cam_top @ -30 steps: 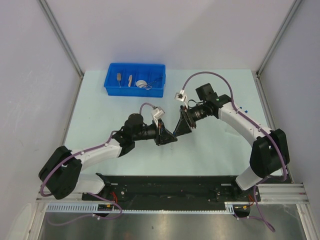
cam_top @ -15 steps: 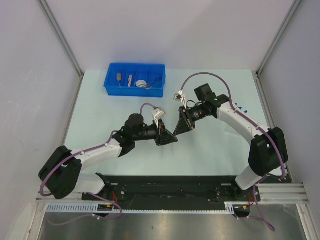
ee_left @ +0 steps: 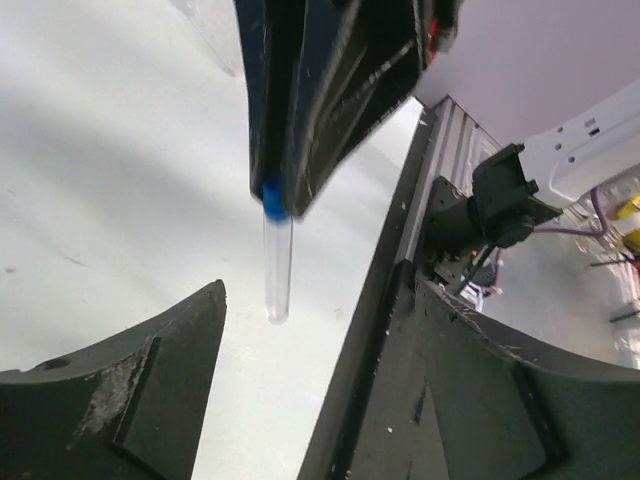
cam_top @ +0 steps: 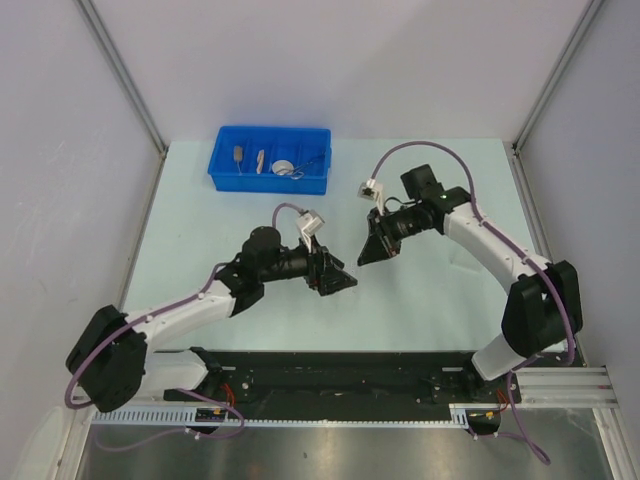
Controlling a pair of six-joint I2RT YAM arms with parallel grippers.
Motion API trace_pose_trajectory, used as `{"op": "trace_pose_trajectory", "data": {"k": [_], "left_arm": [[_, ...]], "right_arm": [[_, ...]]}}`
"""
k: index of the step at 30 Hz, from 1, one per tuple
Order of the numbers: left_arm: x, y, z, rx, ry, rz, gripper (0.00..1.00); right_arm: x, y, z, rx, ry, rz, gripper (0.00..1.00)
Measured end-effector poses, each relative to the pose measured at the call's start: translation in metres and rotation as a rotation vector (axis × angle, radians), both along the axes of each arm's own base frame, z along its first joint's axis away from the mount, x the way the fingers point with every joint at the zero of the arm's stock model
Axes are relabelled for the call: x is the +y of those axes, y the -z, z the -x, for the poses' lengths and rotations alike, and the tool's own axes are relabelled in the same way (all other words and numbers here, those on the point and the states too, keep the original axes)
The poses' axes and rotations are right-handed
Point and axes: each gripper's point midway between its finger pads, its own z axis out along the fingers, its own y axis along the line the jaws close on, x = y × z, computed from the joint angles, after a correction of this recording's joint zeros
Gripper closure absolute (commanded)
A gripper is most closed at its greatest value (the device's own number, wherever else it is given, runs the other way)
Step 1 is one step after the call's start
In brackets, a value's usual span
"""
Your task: Organize the chemistry lab equipment
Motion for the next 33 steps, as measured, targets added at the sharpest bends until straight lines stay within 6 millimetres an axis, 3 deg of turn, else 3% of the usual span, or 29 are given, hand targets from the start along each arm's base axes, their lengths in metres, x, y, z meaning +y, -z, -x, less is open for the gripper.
{"op": "trace_pose_trajectory", "data": {"k": [4,7,10,15,17,20,25,30,33], "left_arm": [[0.018,-0.017,-0.010,-0.059,-0.084,-0.004,0.12],[0.047,-0.029,-0.030,-0.104,-0.214,-0.028,0.01],[0.090,-0.042,-0.053,-0.144,-0.380,-0.064,0.00],[0.156,-0.065,-0.075,-0.205,-0.606,-0.144,0.00],[0.169,-0.072,-0.076,-0.233,-0.644,-0.192,0.00],[0.182,-0.071,-0.077,-0.262,-0.671,-0.275,0.00],[0.197,-0.043,-0.077,-0.239,-0.696,-0.401,0.00],[0.203,-0.014,-0.072,-0.194,-0.688,-0.466,0.00],[0.204,-0.011,-0.072,-0.188,-0.691,-0.480,0.00]], "right_arm": [[-0.034,-0.012,-0.029,-0.086,0.129,0.018,0.93],[-0.069,-0.022,-0.052,-0.165,0.250,0.043,0.93],[-0.114,-0.027,-0.076,-0.260,0.393,0.107,0.93],[-0.194,-0.019,-0.109,-0.355,0.623,0.251,0.93],[-0.231,-0.011,-0.120,-0.377,0.726,0.322,0.93],[-0.267,0.000,-0.131,-0.399,0.827,0.400,0.92],[-0.301,0.010,-0.150,-0.435,0.921,0.485,0.92],[-0.317,0.018,-0.162,-0.447,0.970,0.525,0.92],[-0.322,0.023,-0.166,-0.441,0.982,0.534,0.91]]}}
